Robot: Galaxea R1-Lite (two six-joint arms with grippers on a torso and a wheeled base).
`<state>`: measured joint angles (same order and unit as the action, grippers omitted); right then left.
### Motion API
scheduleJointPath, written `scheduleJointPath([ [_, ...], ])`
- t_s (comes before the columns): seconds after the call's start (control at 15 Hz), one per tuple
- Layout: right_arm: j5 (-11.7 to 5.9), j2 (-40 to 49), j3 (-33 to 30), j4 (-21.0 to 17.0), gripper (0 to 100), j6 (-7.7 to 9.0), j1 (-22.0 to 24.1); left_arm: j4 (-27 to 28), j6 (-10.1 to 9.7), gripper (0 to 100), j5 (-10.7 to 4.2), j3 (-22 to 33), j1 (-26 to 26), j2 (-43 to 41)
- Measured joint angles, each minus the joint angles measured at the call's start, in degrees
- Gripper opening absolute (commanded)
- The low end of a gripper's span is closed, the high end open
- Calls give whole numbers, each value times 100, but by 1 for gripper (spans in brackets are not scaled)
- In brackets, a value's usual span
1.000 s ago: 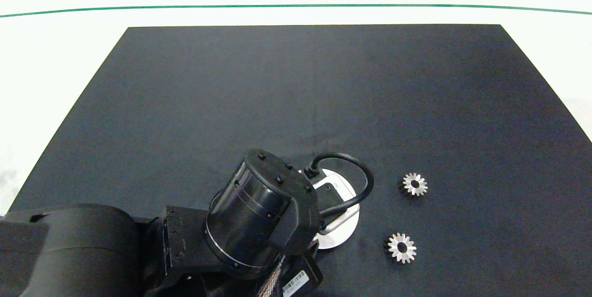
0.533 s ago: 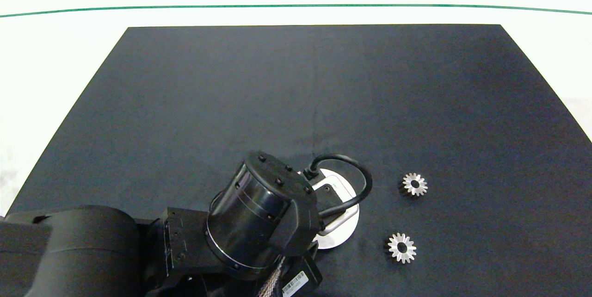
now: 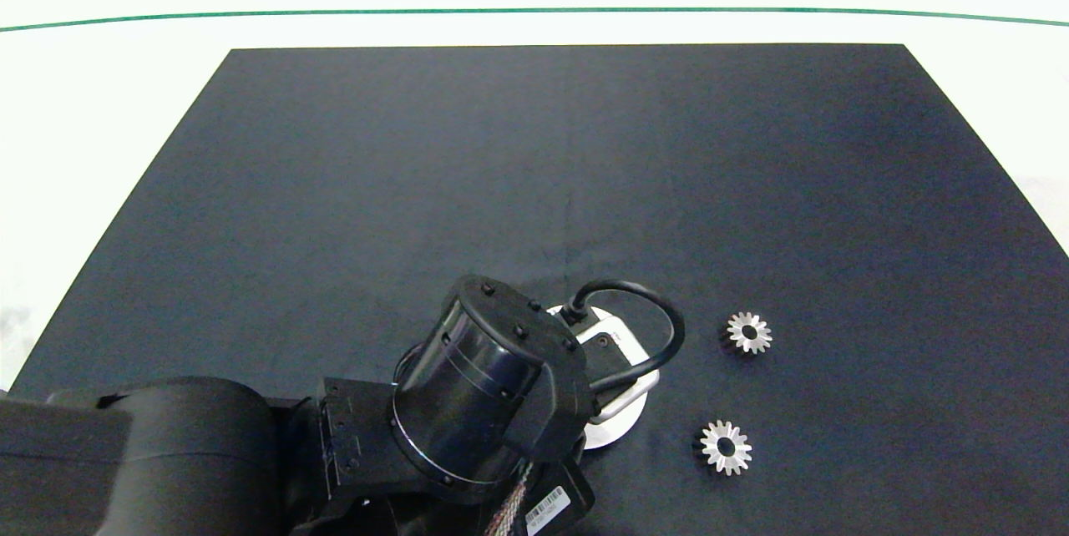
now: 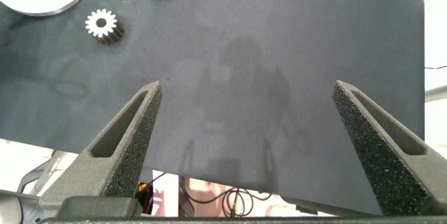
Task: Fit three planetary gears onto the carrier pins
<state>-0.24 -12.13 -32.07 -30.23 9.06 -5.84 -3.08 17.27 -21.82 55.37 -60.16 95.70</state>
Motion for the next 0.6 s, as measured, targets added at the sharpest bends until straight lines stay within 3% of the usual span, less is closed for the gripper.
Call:
scheduleJointPath([
  [0.6,-2,-5,0,0,100,0,-2,-134,-5,0,0,-160,22,13],
])
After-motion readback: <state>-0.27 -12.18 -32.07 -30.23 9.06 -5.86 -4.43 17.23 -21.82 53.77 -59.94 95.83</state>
